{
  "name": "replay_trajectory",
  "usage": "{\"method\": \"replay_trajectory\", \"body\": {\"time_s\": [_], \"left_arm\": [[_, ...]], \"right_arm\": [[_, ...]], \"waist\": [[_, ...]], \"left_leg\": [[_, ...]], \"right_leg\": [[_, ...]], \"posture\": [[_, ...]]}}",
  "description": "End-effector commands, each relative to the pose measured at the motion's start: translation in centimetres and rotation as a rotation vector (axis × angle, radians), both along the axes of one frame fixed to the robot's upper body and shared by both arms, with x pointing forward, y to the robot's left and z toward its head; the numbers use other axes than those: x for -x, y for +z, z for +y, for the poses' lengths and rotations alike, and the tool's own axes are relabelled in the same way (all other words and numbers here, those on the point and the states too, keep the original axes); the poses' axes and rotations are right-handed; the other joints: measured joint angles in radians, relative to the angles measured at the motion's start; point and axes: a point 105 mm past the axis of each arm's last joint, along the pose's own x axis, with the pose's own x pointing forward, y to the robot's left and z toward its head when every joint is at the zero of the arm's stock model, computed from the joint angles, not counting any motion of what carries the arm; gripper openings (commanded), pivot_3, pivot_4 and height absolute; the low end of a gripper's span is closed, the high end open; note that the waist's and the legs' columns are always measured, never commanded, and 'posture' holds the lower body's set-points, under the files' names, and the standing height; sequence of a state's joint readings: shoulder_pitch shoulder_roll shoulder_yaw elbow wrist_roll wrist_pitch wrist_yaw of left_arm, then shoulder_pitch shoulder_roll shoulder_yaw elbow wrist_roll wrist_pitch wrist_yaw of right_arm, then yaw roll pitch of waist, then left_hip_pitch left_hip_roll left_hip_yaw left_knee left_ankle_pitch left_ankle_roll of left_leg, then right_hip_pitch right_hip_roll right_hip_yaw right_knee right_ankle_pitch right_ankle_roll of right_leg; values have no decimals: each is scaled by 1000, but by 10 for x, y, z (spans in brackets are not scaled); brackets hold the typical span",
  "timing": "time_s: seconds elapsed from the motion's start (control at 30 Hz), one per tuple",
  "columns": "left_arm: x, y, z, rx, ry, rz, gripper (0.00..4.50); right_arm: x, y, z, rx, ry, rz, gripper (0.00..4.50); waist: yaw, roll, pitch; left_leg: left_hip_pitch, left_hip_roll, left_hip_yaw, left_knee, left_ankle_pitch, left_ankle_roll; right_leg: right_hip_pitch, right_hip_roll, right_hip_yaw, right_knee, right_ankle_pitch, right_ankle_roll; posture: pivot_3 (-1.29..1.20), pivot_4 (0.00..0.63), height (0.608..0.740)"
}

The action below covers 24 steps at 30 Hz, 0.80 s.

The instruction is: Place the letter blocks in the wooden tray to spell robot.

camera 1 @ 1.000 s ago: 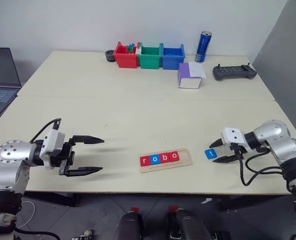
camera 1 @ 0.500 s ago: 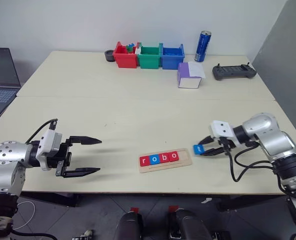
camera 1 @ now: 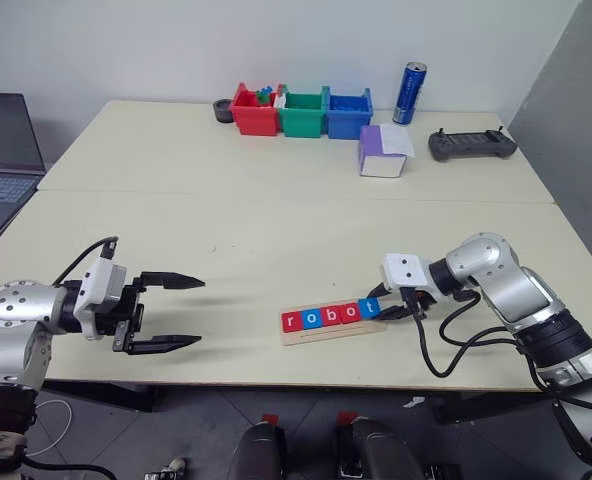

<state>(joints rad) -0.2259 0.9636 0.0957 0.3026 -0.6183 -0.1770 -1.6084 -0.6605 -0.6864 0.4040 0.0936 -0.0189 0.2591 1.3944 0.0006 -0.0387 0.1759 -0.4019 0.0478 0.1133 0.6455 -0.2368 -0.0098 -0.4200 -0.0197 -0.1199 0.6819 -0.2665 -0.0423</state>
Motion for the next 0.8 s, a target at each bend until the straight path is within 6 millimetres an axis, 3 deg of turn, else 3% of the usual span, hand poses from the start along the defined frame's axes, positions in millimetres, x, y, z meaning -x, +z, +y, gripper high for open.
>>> {"method": "replay_trajectory", "body": {"time_s": [0.03,0.8], "left_arm": [[0,9,0,0,-4,-40,4500],[-1,10,1,-3,-1,-38,4500]], "right_arm": [[-5,9,-3,5,-1,-43,1454],[-10,-3,10,56,17,-46,1454]], "waist": [[0,0,0],[-2,0,0]], "left_leg": [[0,0,0,0,0,0],[0,0,0,0,0,0]], "right_leg": [[0,0,0,0,0,0],[0,0,0,0,0,0]], "posture": [[0,150,740],[0,150,740]]}}
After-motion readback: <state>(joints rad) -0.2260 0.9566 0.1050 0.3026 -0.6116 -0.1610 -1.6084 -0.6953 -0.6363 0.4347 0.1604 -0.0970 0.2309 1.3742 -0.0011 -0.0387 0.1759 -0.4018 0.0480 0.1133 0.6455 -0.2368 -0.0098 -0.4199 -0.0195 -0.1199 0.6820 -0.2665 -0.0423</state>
